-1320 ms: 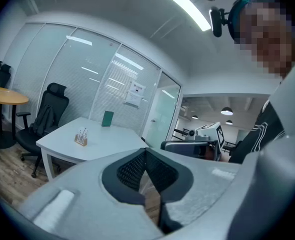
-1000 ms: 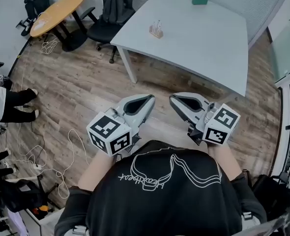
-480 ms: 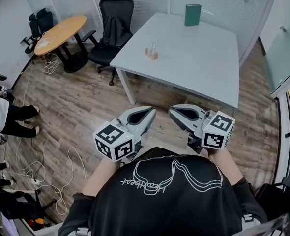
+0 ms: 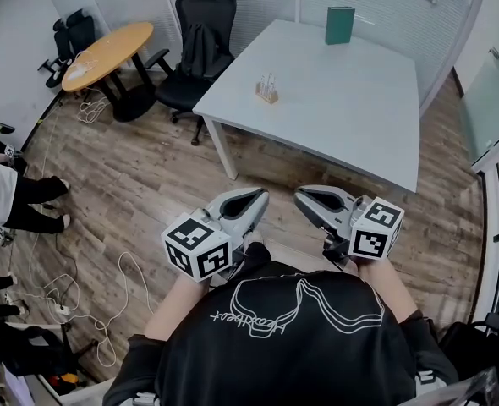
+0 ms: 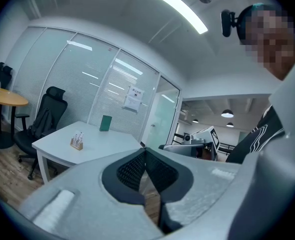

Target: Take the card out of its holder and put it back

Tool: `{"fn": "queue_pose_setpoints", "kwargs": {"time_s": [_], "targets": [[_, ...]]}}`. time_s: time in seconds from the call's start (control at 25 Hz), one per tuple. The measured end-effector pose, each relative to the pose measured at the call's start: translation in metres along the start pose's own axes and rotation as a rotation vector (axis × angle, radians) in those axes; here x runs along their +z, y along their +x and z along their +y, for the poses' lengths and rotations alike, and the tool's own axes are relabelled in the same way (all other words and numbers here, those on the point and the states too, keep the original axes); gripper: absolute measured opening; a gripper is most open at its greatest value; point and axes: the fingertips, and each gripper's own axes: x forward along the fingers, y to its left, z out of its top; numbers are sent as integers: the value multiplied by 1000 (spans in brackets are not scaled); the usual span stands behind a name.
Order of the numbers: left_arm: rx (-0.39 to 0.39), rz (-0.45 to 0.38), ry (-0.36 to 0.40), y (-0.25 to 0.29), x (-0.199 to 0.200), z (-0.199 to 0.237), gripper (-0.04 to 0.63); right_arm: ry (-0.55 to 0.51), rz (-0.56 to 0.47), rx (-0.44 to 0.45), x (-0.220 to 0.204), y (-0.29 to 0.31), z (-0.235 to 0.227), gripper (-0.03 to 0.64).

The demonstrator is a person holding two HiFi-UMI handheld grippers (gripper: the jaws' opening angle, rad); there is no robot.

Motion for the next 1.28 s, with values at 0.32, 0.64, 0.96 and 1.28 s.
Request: {"fn": "queue_pose_setpoints", "kwargs": {"time_s": [0.32, 0.64, 0.96, 1.28], "targets": [[-15, 21, -50, 35, 5, 65, 12, 38, 10, -34, 10, 36, -61, 9], [-51, 86, -93, 98, 20, 163, 12, 106, 7, -64, 33, 98, -157, 9], [-86, 110, -111, 141, 46, 262, 12, 146, 16, -105, 59, 164, -240, 9], [-116, 138, -132, 161, 50, 325, 12, 154, -2, -186, 70, 195, -291, 11]]}}
